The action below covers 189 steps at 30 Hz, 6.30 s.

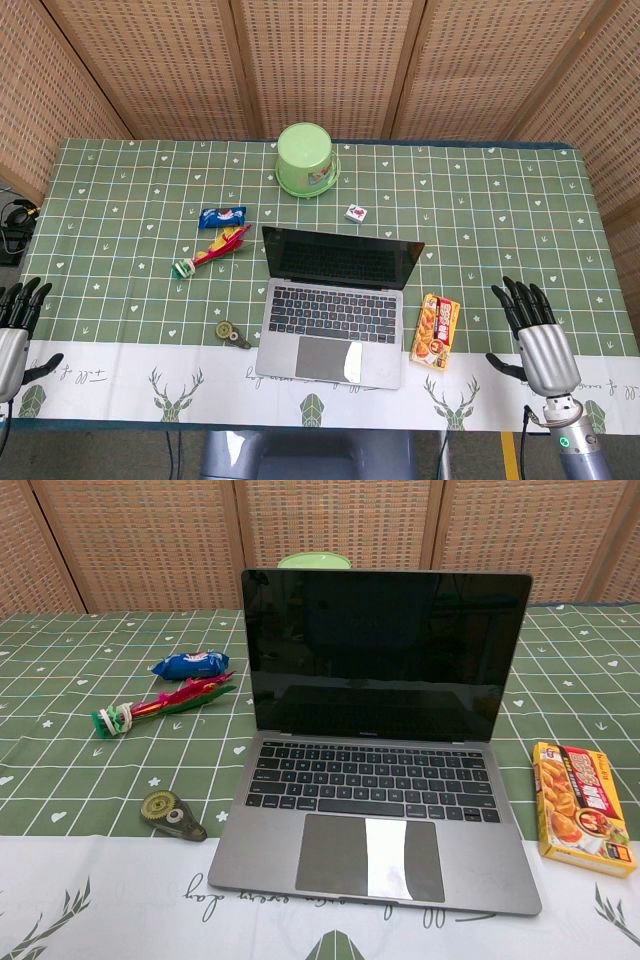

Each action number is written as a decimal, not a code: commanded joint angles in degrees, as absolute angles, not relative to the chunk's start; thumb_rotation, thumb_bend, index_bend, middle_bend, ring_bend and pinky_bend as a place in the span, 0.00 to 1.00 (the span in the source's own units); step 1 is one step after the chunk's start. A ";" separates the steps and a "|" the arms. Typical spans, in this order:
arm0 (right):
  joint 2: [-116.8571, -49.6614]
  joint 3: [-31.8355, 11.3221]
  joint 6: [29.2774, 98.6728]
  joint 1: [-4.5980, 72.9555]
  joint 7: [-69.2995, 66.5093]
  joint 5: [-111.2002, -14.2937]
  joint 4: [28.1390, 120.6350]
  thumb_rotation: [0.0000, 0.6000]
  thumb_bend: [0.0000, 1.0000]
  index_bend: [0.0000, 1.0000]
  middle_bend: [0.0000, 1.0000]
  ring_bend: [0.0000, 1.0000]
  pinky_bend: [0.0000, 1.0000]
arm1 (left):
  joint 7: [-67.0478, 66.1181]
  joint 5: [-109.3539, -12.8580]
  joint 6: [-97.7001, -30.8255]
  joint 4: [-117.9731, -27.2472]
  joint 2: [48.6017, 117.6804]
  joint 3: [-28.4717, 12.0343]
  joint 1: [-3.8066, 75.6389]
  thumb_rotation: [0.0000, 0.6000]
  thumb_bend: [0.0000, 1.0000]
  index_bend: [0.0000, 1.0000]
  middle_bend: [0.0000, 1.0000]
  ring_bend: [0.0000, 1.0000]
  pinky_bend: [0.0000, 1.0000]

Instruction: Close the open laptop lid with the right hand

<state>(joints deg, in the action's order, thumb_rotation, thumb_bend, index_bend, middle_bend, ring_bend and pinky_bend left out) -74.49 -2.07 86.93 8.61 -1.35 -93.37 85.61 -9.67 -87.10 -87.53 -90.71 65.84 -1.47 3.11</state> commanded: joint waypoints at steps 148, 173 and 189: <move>-66.65 -13.32 21.36 36.26 -72.39 -82.61 103.85 1.00 0.25 0.40 0.45 0.46 0.42 | -7.58 -83.83 -84.43 -90.40 65.11 -2.04 4.21 1.00 0.00 0.00 0.00 0.00 0.00; -74.27 -7.61 22.70 38.32 -72.93 -82.72 98.47 1.00 0.25 0.40 0.44 0.46 0.41 | -7.36 -83.84 -84.44 -90.44 64.97 -2.00 4.20 1.00 0.00 0.00 0.00 0.00 0.00; -74.07 -5.65 28.05 37.53 -73.43 -85.10 98.75 1.00 0.25 0.37 0.39 0.42 0.35 | -7.22 -83.95 -84.78 -90.61 64.86 -2.02 4.08 1.00 0.00 0.00 0.00 0.00 0.00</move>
